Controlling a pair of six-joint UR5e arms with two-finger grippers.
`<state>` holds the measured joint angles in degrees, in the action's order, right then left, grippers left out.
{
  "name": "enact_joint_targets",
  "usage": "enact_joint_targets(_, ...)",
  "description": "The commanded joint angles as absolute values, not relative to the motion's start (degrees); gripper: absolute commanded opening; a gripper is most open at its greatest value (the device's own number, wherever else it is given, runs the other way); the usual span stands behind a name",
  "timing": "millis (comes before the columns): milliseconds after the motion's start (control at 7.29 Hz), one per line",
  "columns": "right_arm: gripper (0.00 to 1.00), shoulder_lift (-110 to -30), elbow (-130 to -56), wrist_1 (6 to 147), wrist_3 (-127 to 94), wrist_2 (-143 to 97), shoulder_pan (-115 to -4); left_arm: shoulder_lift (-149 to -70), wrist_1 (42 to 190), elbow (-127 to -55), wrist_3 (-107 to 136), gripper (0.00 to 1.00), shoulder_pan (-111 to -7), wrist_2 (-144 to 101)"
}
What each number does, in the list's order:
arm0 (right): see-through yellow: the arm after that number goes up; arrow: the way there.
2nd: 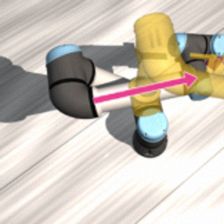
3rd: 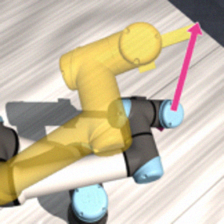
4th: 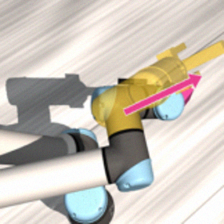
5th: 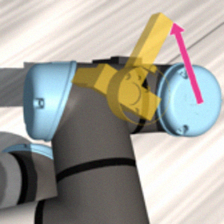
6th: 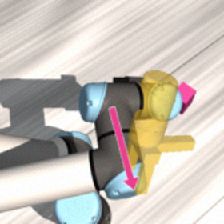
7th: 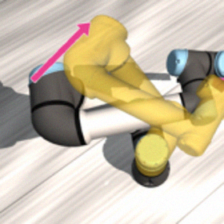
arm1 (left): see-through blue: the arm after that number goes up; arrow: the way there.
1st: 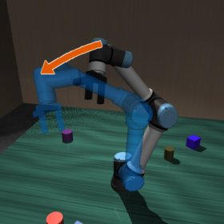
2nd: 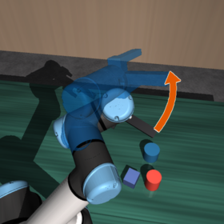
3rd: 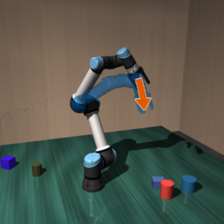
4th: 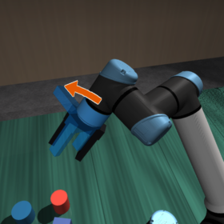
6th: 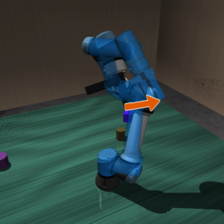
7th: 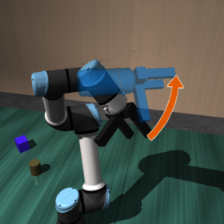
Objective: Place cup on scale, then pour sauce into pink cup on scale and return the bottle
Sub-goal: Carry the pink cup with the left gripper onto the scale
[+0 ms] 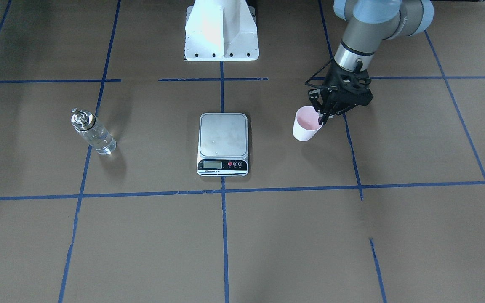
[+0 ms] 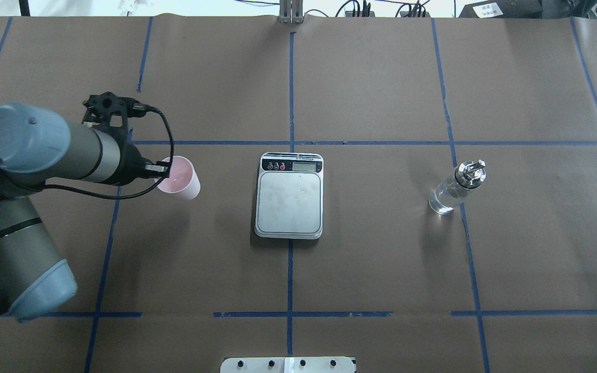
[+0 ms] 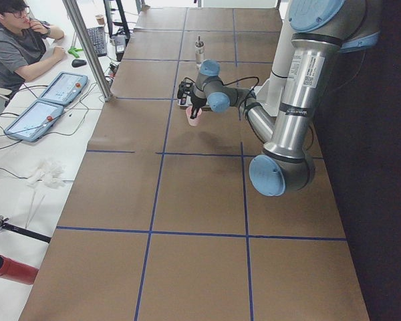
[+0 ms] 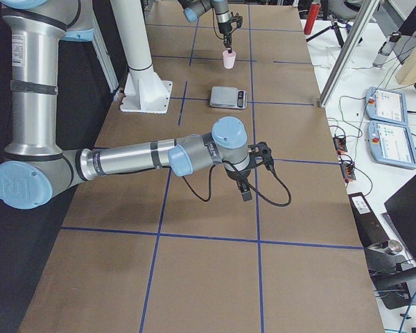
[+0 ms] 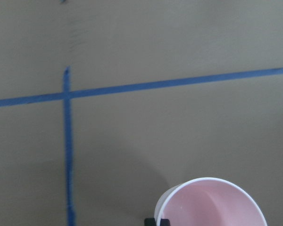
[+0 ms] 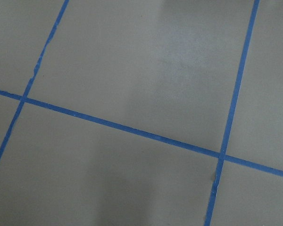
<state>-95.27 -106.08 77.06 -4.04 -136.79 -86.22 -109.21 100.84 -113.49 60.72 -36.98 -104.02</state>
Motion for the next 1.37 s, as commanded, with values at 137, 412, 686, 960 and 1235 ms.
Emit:
enact_joint_targets(137,1.00,-95.3,-106.2,77.0,-4.0,-136.8,-86.2,-124.7,97.3,-105.5,74.1,0.00,-32.1,-103.6)
enact_joint_targets(412,1.00,-95.3,-106.1,77.0,-4.0,-136.8,-86.2,-131.9,97.3,-97.5,77.7,0.00,-30.9,-101.8)
enact_joint_targets(686,1.00,-95.3,-106.1,77.0,-4.0,-136.8,-86.2,-132.3,97.3,-96.2,78.2,0.00,-29.6,-100.1)
enact_joint_targets(960,1.00,-95.3,-106.1,77.0,-4.0,-136.8,-86.2,-132.1,97.4,-96.2,78.1,0.08,-29.6,-99.8)
enact_joint_targets(1235,1.00,-95.3,-106.1,77.0,-4.0,-136.8,-86.2,-132.0,97.5,-96.2,78.1,0.31,-29.1,-99.8)
